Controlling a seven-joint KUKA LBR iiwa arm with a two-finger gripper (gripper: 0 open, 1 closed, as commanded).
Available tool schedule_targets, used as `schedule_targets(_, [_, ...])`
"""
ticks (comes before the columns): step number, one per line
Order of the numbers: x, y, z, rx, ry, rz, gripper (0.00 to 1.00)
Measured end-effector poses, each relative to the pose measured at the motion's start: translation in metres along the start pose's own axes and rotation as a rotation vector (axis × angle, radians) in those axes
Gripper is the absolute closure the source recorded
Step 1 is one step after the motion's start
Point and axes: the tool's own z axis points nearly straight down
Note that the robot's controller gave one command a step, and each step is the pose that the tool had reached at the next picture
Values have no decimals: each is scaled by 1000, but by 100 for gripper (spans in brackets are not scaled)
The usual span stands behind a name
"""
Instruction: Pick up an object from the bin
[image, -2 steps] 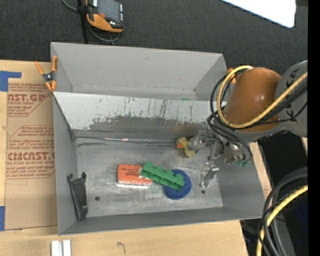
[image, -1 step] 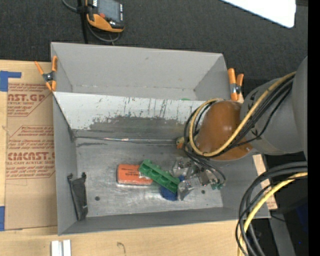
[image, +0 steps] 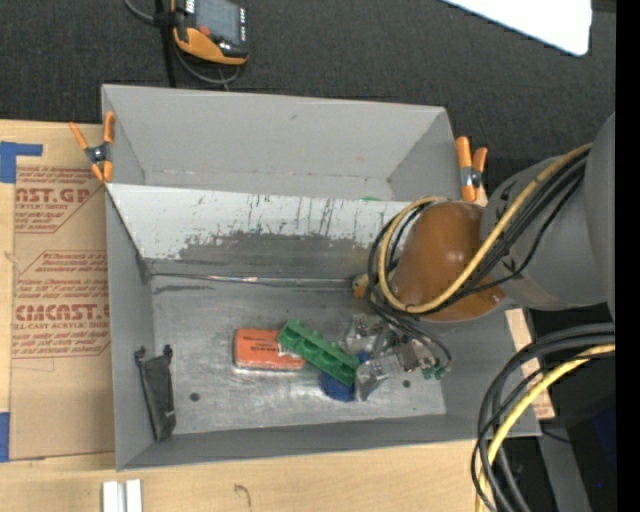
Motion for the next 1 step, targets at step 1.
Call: schedule_targets(1, [10, -10, -102, 0, 5, -37, 100])
